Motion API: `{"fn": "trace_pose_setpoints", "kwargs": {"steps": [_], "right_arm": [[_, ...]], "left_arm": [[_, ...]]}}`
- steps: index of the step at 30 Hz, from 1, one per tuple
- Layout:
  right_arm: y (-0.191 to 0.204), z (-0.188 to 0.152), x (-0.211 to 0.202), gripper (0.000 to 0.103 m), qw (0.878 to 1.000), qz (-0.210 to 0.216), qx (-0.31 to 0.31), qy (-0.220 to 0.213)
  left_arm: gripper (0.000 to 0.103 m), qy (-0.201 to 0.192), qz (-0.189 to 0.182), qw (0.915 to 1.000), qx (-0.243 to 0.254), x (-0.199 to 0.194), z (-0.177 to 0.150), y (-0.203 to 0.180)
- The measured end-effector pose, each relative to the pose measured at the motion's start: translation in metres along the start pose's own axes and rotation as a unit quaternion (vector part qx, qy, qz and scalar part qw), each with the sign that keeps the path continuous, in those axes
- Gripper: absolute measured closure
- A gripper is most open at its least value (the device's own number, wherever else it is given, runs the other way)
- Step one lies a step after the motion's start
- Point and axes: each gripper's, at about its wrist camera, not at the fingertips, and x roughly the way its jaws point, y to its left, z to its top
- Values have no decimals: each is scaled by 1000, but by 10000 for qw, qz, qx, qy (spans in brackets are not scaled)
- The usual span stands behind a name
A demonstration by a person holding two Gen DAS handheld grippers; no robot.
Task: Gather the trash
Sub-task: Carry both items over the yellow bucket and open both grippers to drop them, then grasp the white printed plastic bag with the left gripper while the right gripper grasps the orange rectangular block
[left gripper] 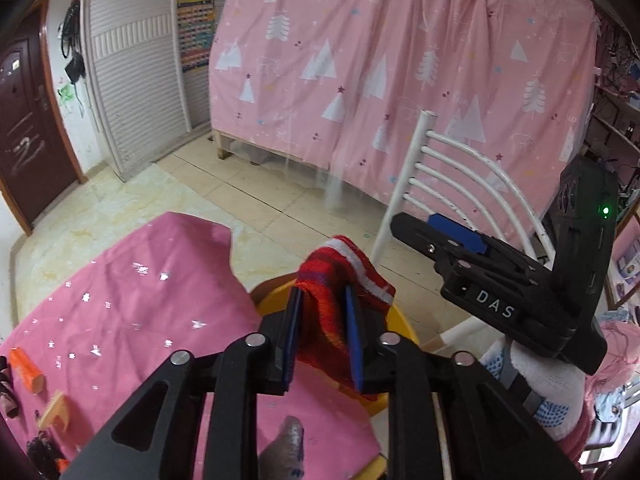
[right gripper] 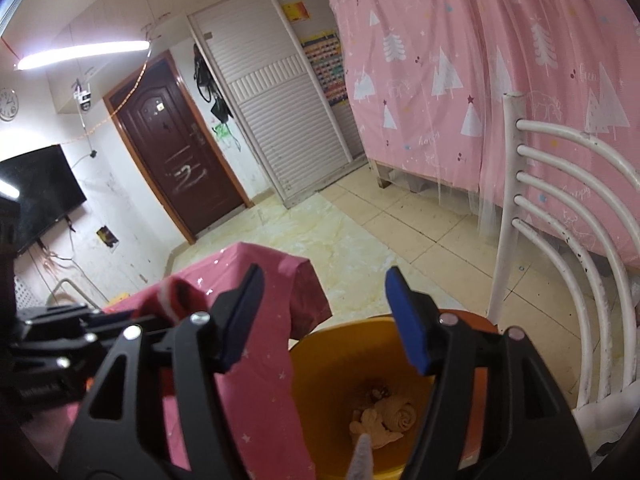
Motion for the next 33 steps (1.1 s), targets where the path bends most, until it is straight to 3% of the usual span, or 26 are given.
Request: {"fn": "trace_pose_setpoints", "kwargs": {"steps": [4, 14, 23, 33], "right_arm": [[-3, 1, -1, 42, 10000, 39, 16, -27], [11, -1, 5, 42, 9998, 143, -135, 70], [54, -10, 11, 42, 9979, 363, -495, 219], [121, -24, 26, 42, 9917, 765, -916, 476]], "left_arm": [[81, 1, 16, 10000, 32, 2, -3, -4], [81, -115, 89, 9997, -212, -17, -8, 17], [79, -394, 309, 9979, -403, -56, -29, 53], [65, -656, 589, 9921, -889, -104, -59, 110]]}}
